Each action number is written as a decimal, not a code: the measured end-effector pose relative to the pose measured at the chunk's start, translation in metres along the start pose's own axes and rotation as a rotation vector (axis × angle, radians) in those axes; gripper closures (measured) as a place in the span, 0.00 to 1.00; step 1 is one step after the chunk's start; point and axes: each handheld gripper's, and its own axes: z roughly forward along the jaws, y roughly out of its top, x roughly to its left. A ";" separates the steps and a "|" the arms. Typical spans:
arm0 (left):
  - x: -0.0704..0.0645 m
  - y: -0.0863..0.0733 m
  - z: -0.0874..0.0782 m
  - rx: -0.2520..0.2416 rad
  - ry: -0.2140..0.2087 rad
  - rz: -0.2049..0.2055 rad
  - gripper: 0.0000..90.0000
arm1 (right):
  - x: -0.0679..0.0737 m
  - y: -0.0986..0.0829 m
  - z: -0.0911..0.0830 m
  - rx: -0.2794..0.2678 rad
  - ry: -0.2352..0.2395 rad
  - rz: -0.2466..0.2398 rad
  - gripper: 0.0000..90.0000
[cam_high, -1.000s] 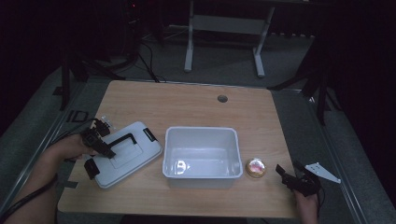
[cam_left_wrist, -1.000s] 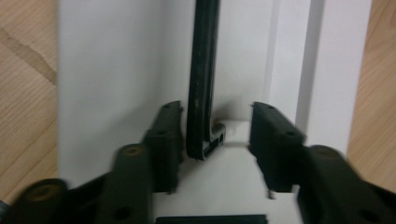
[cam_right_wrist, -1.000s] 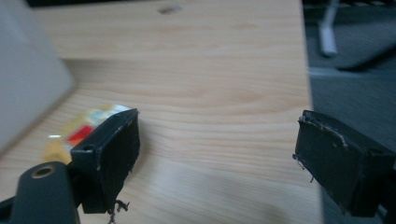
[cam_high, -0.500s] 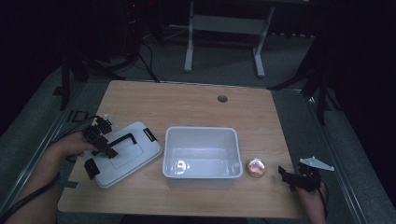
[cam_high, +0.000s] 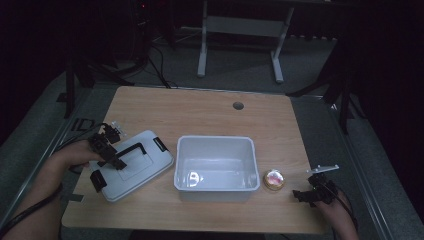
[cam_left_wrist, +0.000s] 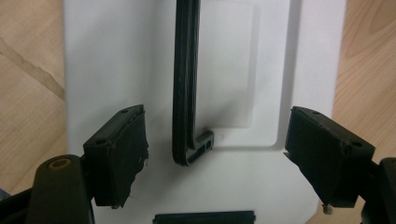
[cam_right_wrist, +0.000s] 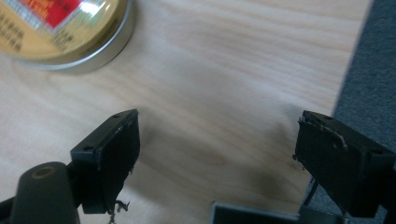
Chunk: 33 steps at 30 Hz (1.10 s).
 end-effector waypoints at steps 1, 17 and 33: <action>0.000 0.000 0.000 0.008 0.001 0.006 0.22 | 0.000 0.001 0.000 0.018 0.017 -0.001 0.15; -0.004 -0.003 0.004 0.092 0.001 0.035 0.22 | 0.008 0.007 -0.007 0.229 0.139 -0.402 0.16; -0.007 -0.001 0.003 0.111 -0.016 0.047 0.22 | 0.023 0.031 -0.023 0.374 0.171 -0.551 0.16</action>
